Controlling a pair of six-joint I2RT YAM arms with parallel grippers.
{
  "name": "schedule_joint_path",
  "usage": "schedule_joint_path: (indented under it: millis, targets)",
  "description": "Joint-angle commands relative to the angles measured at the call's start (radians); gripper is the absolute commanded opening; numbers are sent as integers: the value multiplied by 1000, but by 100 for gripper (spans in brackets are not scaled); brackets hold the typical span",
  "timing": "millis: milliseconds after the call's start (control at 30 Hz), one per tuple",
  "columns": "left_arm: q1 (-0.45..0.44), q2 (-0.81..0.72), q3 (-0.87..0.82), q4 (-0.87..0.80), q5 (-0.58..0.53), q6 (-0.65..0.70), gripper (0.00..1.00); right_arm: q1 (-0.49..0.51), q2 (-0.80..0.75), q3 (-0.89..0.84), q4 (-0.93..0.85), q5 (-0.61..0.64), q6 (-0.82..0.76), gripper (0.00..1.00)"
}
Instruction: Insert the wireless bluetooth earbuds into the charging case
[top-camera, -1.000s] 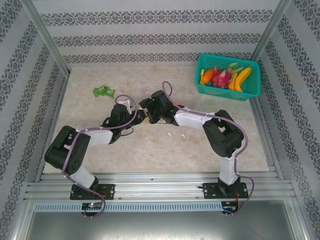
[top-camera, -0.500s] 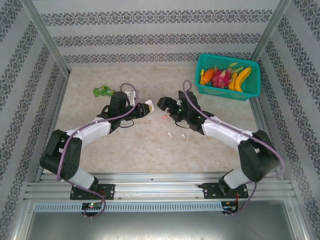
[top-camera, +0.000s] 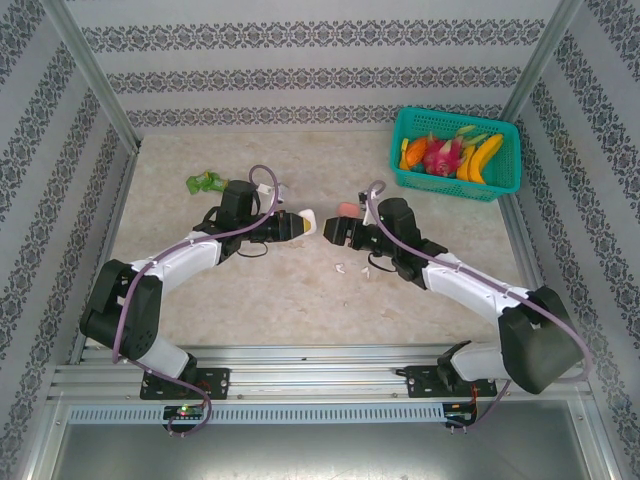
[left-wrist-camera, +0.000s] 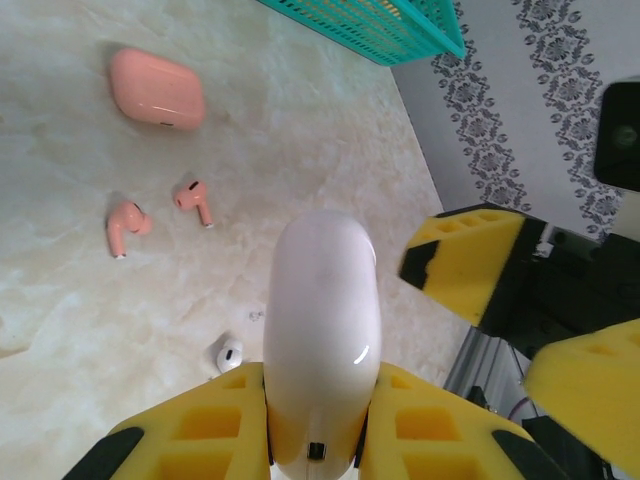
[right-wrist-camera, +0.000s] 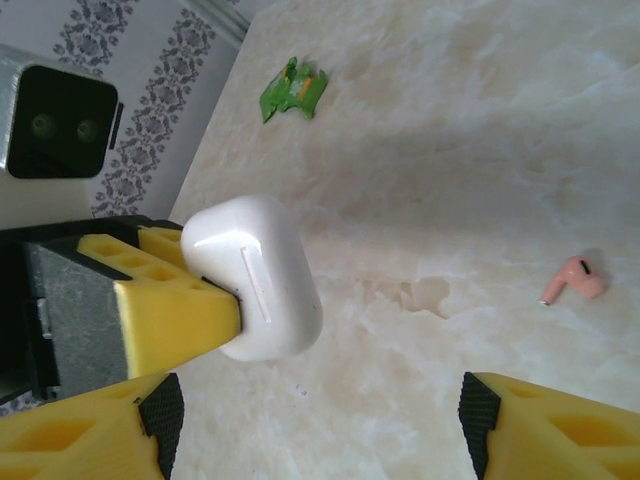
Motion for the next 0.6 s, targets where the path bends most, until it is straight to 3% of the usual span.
schedule_joint_path:
  millis: [0, 567]
  targets:
    - [12, -28, 29, -7, 49, 11, 0, -3, 40, 21, 70, -52, -24, 74]
    - [12, -26, 26, 4, 56, -3, 0, 8, 165, 72, 154, -59, 26, 71]
